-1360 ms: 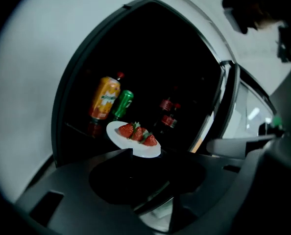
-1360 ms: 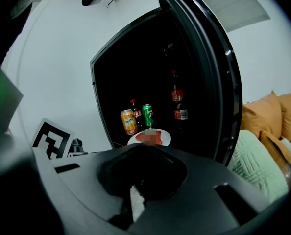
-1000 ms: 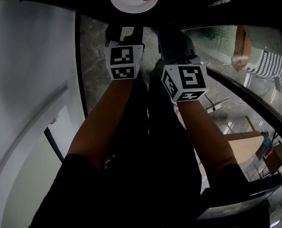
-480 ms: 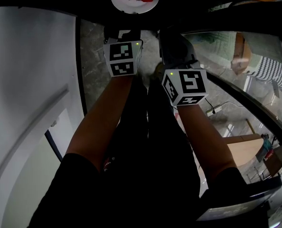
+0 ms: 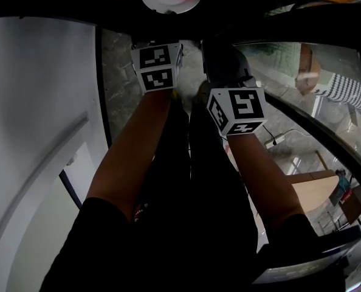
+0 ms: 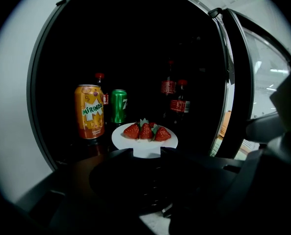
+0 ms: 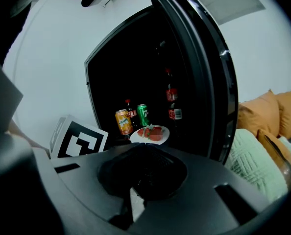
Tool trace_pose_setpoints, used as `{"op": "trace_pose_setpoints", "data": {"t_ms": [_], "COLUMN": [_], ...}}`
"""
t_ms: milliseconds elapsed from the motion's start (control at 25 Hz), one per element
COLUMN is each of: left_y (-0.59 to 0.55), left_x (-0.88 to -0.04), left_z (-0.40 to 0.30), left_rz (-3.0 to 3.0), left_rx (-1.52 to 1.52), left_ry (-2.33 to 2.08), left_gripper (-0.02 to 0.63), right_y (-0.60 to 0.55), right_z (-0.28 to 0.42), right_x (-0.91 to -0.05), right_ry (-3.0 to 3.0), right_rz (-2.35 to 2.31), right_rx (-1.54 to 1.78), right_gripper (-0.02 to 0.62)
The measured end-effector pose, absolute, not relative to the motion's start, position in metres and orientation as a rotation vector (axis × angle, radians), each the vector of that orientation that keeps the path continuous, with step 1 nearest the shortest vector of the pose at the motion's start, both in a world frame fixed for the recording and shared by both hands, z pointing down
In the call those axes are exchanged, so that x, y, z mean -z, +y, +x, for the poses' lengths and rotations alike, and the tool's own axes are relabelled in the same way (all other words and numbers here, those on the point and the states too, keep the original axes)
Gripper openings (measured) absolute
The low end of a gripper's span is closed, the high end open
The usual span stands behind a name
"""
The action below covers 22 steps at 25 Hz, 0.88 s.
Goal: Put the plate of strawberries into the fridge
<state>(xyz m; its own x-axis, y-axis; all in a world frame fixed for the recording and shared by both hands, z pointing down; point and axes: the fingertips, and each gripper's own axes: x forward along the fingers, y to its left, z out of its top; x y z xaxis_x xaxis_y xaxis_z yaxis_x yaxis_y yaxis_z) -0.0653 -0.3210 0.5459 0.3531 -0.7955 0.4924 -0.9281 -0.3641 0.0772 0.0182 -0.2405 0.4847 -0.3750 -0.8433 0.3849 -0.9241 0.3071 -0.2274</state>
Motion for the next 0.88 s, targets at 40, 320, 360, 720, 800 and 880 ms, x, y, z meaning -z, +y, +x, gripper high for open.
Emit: {"op": "trace_pose_setpoints", "data": {"t_ms": [40,320,360,720,800,880], "left_y": [-0.322,-0.322,-0.321,-0.314,-0.31,-0.305], "left_x": [-0.546,-0.543,-0.541,-0.524,-0.519,-0.511], "left_z": [-0.065,-0.067,-0.068,-0.085,-0.09,-0.093], "left_rz": [2.274,2.273,2.277,2.324,2.331,2.349], "left_rx": [-0.54,-0.545,-0.548,-0.548,-0.546,-0.547], "left_ry": [-1.521,-1.518,-1.519,-1.535,-1.538,-1.537], "left_gripper": [0.16,0.16,0.16,0.16,0.16,0.16], "right_y": [-0.241,-0.24,-0.24,-0.247,-0.247,-0.246], "right_z": [0.018,0.016,0.017,0.015,0.013,0.012], "right_x": [-0.485,-0.485,-0.485,-0.484,-0.485,-0.485], "right_ry": [-2.374,-2.372,-2.37,-2.349,-2.341,-2.336], "right_rz": [1.634,1.634,1.635,1.67,1.676,1.68], "right_rx": [-0.62,-0.61,-0.608,-0.565,-0.56,-0.561], "right_gripper": [0.003,0.005,0.003,0.003,0.003,0.003]}}
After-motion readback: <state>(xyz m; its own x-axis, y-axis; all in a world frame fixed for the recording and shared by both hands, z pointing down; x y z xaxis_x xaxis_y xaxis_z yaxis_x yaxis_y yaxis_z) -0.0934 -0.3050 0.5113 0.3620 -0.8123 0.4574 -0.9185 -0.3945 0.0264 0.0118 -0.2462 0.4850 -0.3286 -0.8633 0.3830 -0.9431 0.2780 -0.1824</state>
